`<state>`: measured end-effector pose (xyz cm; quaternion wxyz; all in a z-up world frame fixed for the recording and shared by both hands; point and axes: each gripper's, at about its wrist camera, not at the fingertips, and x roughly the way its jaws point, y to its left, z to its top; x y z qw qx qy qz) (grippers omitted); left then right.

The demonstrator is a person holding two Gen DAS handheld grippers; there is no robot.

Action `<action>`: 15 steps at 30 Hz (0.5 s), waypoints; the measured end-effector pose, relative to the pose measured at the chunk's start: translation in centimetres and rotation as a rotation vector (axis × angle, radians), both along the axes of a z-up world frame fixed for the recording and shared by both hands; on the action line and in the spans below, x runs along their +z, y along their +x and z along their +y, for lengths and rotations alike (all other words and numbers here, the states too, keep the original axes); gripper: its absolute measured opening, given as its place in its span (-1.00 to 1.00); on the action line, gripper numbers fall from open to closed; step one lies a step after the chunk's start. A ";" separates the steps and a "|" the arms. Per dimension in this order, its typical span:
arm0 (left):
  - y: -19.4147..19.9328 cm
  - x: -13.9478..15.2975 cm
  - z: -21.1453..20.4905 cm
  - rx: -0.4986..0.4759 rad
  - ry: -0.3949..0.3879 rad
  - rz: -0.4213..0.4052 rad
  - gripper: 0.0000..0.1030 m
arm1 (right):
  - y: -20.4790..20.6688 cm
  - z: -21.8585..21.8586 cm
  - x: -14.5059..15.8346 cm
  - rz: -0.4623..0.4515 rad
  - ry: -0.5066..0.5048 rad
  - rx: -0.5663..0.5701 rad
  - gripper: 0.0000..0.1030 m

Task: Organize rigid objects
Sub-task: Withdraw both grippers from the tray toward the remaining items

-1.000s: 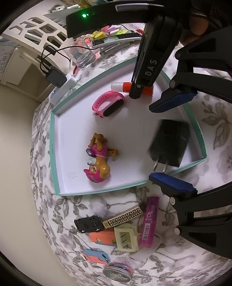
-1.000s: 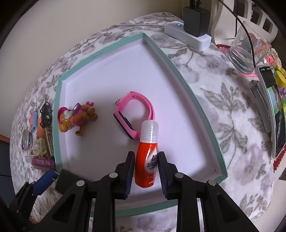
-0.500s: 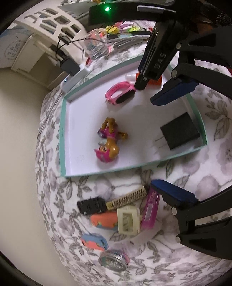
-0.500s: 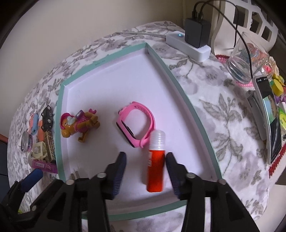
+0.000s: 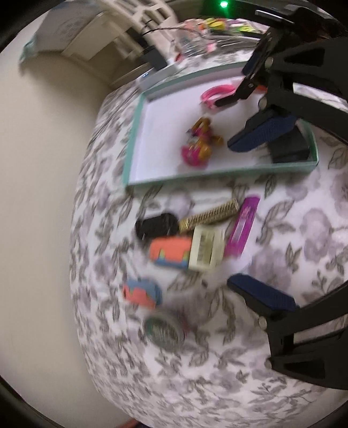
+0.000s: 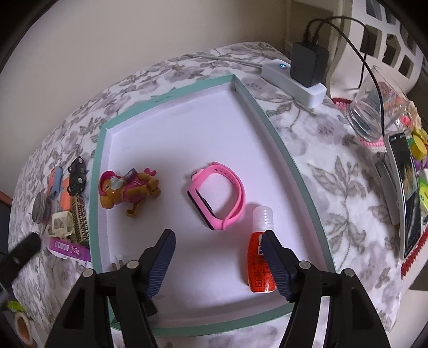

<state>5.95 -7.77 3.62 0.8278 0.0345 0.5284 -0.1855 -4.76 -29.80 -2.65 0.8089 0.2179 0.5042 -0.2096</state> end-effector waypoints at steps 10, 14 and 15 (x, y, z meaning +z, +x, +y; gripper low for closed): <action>1.4 0.2 4.7 0.156 0.019 0.000 0.86 | 0.8 1.8 1.1 -0.058 0.001 0.070 0.56; 2.2 0.0 6.4 0.205 0.013 0.010 0.86 | 1.4 3.2 2.0 -0.087 -0.039 0.114 0.80; 2.5 0.0 6.9 0.222 0.014 0.013 0.86 | 1.5 3.5 2.2 -0.095 -0.045 0.121 0.93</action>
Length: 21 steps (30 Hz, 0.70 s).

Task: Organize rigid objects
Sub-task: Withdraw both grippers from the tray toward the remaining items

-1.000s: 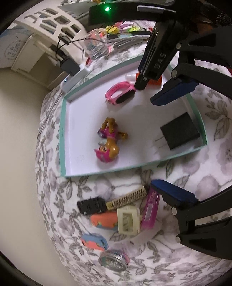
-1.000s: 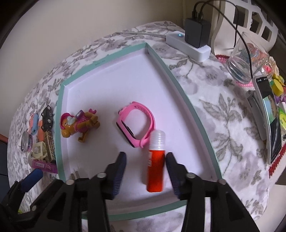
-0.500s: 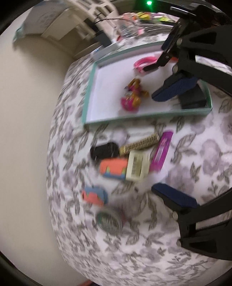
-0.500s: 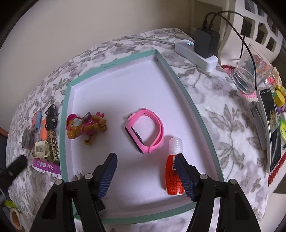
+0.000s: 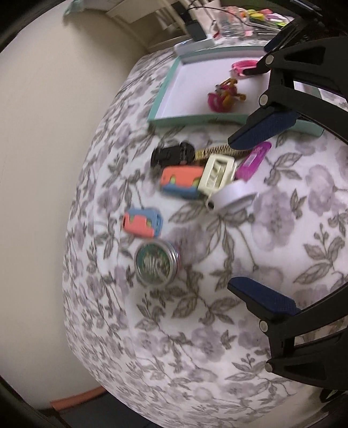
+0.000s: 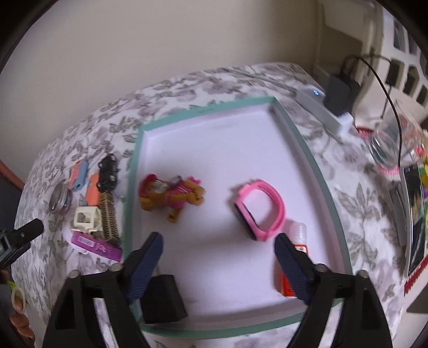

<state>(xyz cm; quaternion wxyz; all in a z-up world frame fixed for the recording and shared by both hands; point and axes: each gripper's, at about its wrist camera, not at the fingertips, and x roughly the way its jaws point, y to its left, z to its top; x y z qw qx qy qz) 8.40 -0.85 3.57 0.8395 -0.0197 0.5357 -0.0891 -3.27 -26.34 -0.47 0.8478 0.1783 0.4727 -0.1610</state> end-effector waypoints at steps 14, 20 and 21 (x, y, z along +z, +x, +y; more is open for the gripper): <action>1.7 -1.5 3.8 0.140 0.048 0.047 0.86 | 2.2 2.4 3.1 -0.116 0.047 0.016 1.00; 2.2 -1.1 5.0 0.189 0.030 0.035 0.86 | 3.8 4.6 4.9 -0.153 0.028 0.072 1.00; 2.2 -1.0 5.2 0.198 0.031 0.025 0.86 | 4.0 4.9 5.0 -0.156 0.028 0.078 1.00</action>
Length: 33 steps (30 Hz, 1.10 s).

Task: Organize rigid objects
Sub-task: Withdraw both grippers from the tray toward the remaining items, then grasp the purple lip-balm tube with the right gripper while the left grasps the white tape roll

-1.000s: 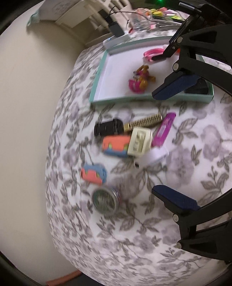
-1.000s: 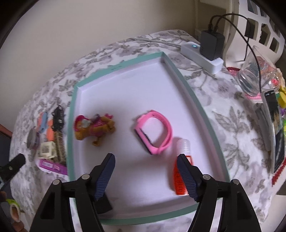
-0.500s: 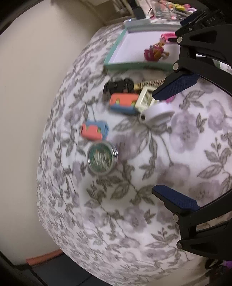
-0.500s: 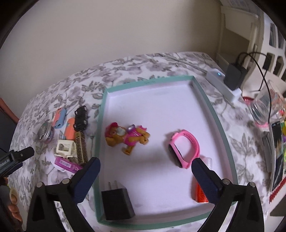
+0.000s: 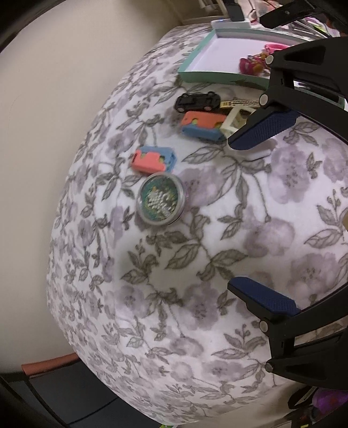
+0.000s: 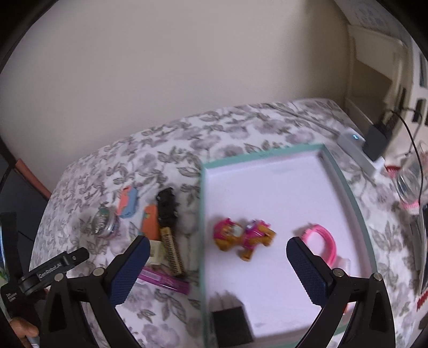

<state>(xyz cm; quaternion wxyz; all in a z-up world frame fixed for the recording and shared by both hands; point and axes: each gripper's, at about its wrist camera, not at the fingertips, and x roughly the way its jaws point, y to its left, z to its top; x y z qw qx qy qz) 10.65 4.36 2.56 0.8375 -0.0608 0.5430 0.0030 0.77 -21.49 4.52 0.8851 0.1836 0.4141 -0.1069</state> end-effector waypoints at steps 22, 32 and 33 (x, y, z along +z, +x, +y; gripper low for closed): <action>1.8 -0.6 0.7 -0.030 -0.070 0.095 0.86 | 3.2 8.9 -2.4 0.060 -0.089 0.273 0.76; 1.2 -3.4 -2.4 -0.120 -0.139 0.168 0.86 | 3.7 8.6 -7.0 0.167 -0.016 0.296 0.31; 1.3 -3.6 -2.6 -0.124 -0.147 0.171 0.86 | 3.8 8.6 -7.4 0.177 -0.015 0.301 0.31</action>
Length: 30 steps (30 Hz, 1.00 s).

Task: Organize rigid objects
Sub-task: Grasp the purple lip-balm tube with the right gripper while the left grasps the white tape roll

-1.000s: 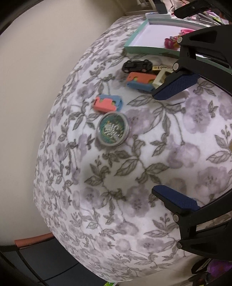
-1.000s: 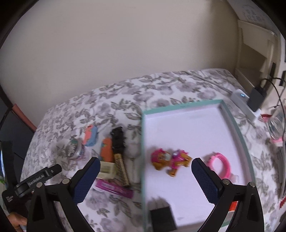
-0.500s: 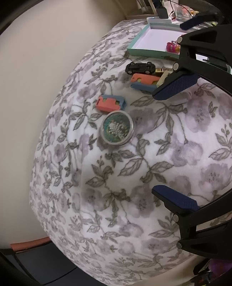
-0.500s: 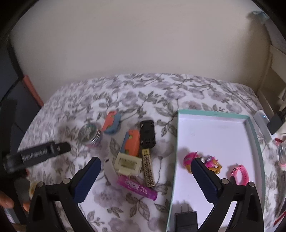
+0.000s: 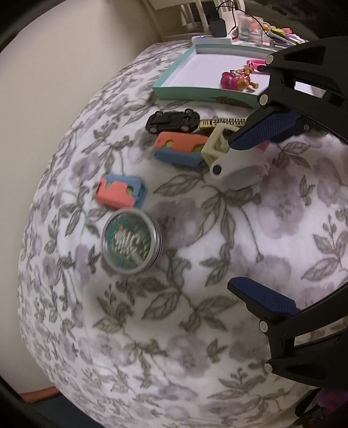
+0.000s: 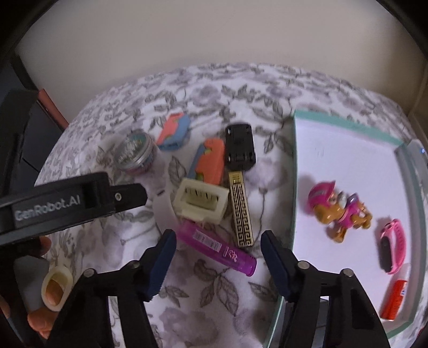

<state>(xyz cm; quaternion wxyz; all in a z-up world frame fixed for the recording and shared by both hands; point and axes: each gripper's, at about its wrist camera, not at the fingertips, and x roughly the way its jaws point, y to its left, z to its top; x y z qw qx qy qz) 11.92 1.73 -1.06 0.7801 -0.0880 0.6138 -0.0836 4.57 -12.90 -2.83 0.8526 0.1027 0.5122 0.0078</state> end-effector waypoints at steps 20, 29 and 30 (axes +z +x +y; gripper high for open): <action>0.4 -2.5 -3.2 -0.087 0.039 -0.007 0.82 | 0.8 0.3 -2.2 0.066 -0.030 0.022 -0.38; 0.4 -2.7 -3.3 -0.091 0.034 0.011 0.64 | 0.7 -0.3 -2.8 0.109 -0.011 -0.008 -0.49; 0.3 -2.5 -3.2 -0.095 0.023 0.013 0.59 | 0.7 -0.3 -2.8 0.112 -0.009 -0.009 -0.50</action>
